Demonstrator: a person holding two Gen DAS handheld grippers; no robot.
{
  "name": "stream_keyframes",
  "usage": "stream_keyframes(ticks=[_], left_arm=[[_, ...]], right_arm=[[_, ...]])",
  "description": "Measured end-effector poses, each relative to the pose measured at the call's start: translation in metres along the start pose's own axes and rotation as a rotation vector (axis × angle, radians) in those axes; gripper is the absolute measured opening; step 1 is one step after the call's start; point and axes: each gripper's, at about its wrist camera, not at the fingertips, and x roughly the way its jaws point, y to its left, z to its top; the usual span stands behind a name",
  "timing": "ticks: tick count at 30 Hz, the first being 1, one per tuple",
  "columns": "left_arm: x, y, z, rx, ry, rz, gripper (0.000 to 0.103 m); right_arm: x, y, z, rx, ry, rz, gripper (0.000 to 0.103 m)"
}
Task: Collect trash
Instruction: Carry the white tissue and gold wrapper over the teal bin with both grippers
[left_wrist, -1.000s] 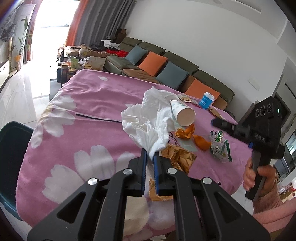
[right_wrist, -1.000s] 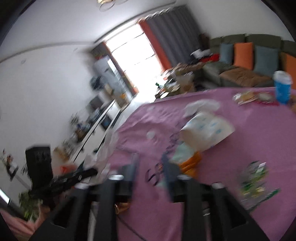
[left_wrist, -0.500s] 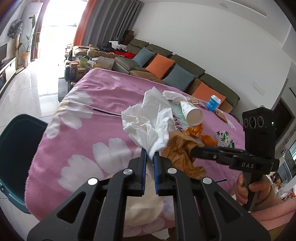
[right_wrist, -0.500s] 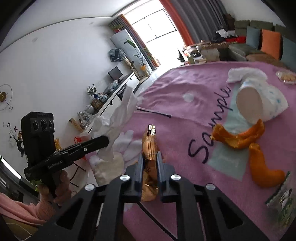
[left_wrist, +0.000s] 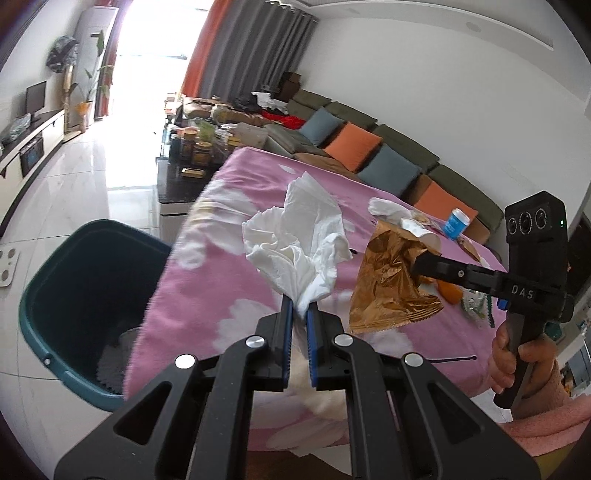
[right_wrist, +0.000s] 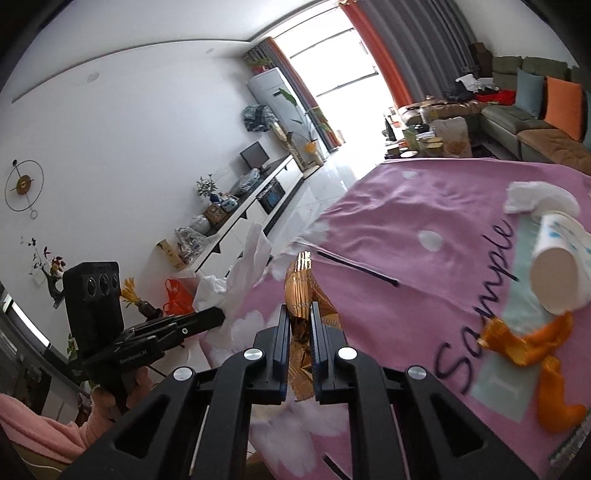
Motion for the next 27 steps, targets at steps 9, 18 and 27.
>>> stream_keyframes(ticks=[9, 18, 27], left_arm=[[-0.018, 0.02, 0.0, -0.024, -0.027, 0.061, 0.007], [-0.032, 0.038, 0.0, -0.048, -0.045, 0.111, 0.007], [-0.041, 0.057, 0.0, -0.073, -0.058, 0.16, 0.007]], right_arm=[[0.027, 0.018, 0.012, -0.018, 0.026, 0.062, 0.009], [0.055, 0.034, 0.023, -0.041, 0.055, 0.108, 0.009], [0.077, 0.048, 0.033, -0.069, 0.079, 0.14, 0.009]])
